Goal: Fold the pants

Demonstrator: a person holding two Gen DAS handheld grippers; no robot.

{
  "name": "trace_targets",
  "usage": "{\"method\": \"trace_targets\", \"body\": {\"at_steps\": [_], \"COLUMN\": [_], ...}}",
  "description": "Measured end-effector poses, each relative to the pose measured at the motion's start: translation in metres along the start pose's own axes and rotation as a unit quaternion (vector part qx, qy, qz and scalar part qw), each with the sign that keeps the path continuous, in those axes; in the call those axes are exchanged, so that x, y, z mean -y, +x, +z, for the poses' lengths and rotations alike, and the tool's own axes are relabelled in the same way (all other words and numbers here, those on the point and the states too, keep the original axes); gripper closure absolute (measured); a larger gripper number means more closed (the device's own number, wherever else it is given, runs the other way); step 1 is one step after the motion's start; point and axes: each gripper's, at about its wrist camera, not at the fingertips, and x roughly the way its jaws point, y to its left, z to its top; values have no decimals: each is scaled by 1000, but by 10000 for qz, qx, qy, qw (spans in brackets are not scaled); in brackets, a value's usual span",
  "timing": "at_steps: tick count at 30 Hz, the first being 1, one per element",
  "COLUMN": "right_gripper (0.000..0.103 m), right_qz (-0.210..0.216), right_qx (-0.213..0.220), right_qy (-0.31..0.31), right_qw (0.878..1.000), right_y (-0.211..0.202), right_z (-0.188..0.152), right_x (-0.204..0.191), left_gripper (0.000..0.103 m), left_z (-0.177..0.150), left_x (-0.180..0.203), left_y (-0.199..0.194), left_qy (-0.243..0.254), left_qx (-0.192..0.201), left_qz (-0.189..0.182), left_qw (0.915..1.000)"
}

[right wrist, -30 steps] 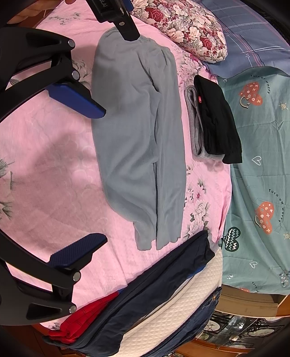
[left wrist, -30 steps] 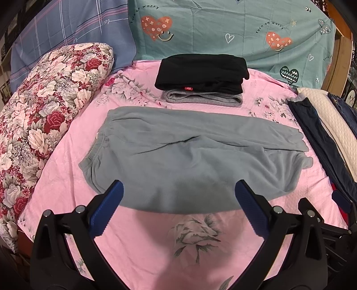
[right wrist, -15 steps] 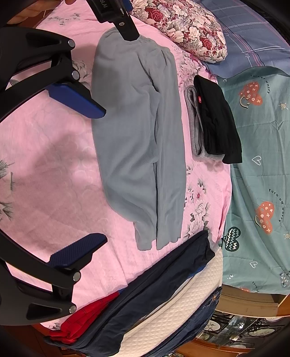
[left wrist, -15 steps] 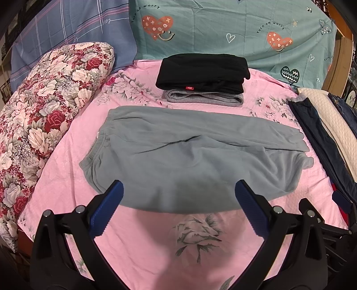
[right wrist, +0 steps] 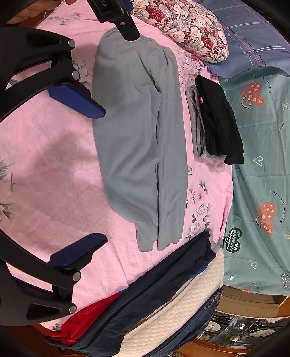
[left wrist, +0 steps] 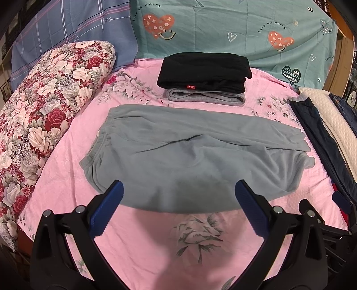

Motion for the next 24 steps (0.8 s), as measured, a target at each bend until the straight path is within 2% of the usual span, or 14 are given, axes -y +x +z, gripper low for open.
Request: {"method": "trace_targets", "body": {"at_steps": [17,19,21,24], "right_gripper": [1,1,1,1], "right_qz": [40,53,50,59], "right_qx": [-65,-83,-107,-155], "right_qy": [-39,-51,-50,61], "right_qw": [10000,9999,9999,9998], "right_y": [2,4,6,11], "right_z": [-1,-1,-1,-1], "right_x": [-4,-4,-3,2], "left_gripper": [2,2,2,2], "left_z": [0,-1,-5,-16], "left_x": [-6,-11,-19,-43], "left_y": [9,18,32,60], "left_qy": [-9,-57,-173,-491], "left_qx": [-146,-324,-559,-1120], "left_qz": [-20,-118,-61,-71], "left_qw": [9999,9994,9983,9925]}}
